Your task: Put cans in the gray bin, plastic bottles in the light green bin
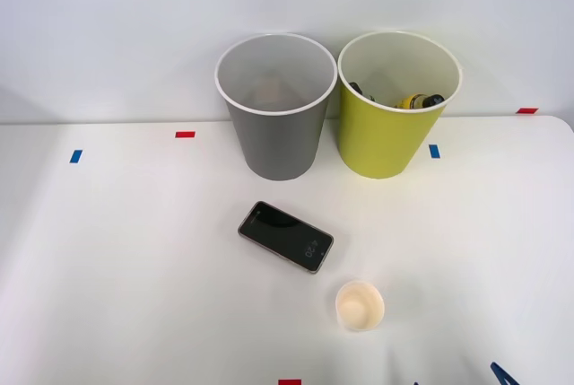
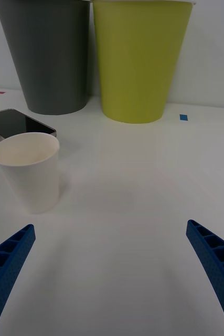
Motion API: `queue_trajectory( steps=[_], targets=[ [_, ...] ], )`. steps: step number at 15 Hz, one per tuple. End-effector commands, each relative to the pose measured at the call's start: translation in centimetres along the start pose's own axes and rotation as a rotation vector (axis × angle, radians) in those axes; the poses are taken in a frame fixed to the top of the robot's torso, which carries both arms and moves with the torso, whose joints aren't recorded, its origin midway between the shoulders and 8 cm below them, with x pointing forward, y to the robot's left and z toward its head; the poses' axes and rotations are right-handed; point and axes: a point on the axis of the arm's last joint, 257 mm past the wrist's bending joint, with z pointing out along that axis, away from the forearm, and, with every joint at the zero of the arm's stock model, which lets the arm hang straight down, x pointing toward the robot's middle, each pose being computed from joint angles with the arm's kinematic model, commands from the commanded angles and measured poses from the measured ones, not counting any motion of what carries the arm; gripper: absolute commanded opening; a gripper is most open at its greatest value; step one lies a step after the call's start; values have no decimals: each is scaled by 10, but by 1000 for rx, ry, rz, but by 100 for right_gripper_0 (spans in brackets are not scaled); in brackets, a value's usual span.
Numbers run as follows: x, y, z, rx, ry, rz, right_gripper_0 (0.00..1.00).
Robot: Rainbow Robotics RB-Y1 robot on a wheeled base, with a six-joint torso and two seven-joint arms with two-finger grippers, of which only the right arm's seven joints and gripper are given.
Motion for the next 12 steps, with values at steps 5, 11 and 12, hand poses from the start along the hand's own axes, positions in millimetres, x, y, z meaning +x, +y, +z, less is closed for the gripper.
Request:
queue_trajectory(
  steps=[5,11,12],
  targets=[
    [0,0,0,0,0,0,100],
    [0,0,0,0,0,0,100],
    [0,0,0,0,0,0,100]
  ],
)
